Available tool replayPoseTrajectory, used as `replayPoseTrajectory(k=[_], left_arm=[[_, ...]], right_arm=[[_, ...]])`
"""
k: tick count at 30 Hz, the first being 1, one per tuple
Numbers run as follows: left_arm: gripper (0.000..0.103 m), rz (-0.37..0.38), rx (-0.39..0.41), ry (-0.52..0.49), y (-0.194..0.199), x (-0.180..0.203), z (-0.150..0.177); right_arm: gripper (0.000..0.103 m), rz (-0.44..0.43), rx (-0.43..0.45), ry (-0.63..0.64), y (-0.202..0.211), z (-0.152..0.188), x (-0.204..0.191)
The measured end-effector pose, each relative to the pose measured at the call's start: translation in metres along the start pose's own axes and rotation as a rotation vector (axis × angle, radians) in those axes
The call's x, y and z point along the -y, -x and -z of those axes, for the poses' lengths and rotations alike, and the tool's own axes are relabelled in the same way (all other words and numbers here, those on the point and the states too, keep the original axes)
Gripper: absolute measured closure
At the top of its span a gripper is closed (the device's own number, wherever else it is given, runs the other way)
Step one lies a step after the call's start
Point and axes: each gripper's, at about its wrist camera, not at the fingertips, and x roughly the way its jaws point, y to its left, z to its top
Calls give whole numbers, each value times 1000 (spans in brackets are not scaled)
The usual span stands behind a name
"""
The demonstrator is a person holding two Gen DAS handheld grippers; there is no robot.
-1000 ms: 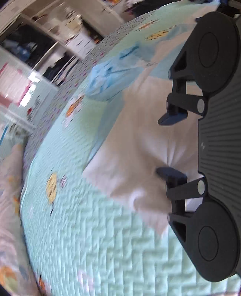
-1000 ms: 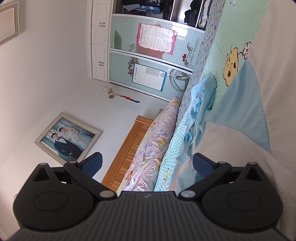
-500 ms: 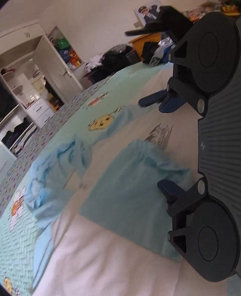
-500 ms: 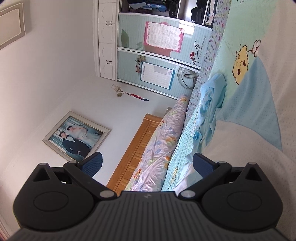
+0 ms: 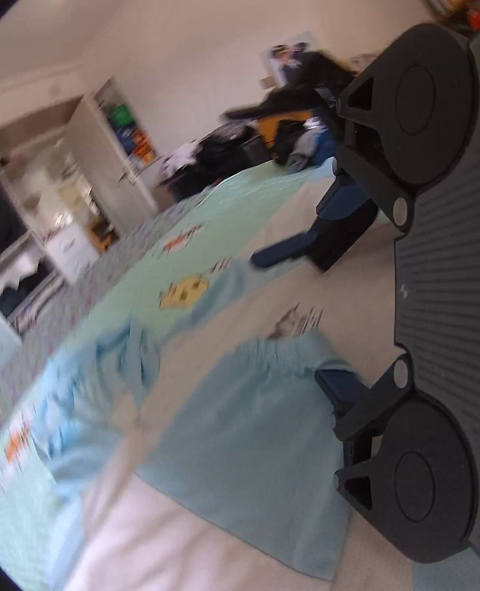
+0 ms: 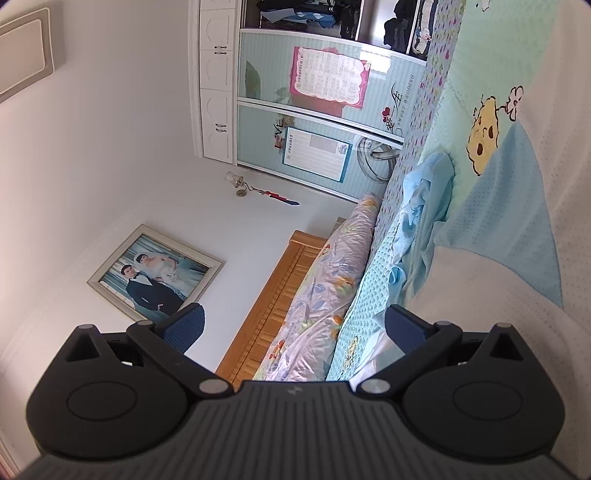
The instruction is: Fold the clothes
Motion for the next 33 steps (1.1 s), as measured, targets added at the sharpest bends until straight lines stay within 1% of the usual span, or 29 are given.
replayPoseTrajectory(k=[2,4,5,6,7,9,10,11,12,13,14,15,16,17,19,20,23,25,27,28,30,31,32,33], left_arm=[[15,-12,24,27,4,-5,-2],[15,-64,79,42,12,-10,-9],[15,-69,105,62,16,-13,-13],[15,-53,118,77,16,-15,-15],[14,-38,100,76,12,-14,-15],[12,-14,37,65,-1,-12,-13],[12,-22,-6,58,-9,-13,-10],[15,-39,-54,50,-19,-14,-5],[19,-50,-57,42,-21,-15,-3],[19,-56,-37,33,-19,-14,-1],[18,-55,-9,40,-15,-13,-1],[15,-44,22,47,-10,-12,-1],[13,-37,31,34,-9,-10,-1],[12,-34,29,14,-10,-7,-2],[13,-105,-14,0,-18,-9,-2],[14,-104,-13,7,-20,-14,-2],[16,-83,38,51,-9,-23,-8],[16,-85,101,62,6,-30,-17],[12,-89,170,70,22,-38,-27],[12,-112,196,79,26,-44,-33],[13,-184,201,106,25,-63,-47],[16,-180,208,144,26,-72,-52],[16,-156,220,193,29,-80,-56],[15,-131,237,216,33,-83,-61]], right_arm=[[0,-1,3,-1,0,0,0],[0,2,7,-3,1,0,1],[0,3,10,-3,1,0,1],[0,2,13,-4,2,0,1],[0,2,13,-6,2,0,1],[0,2,8,-9,1,0,2],[0,3,5,-10,1,0,3],[0,4,4,-12,0,0,3],[0,5,4,-14,0,0,4],[0,5,7,-16,1,0,4],[0,5,11,-17,1,0,4],[0,4,15,-19,2,-1,4],[0,3,19,-20,3,-1,4],[0,2,24,-22,4,-1,5],[0,7,21,-32,3,-1,7],[0,9,18,-39,3,-1,8],[0,14,17,-45,3,-1,9],[0,15,16,-46,3,0,10],[0,16,11,-51,2,0,11],[0,16,8,-51,1,1,11],[0,16,4,-50,1,1,12],[0,16,2,-48,0,1,12],[0,16,-1,-47,0,1,12],[0,16,-1,-48,0,1,12]])
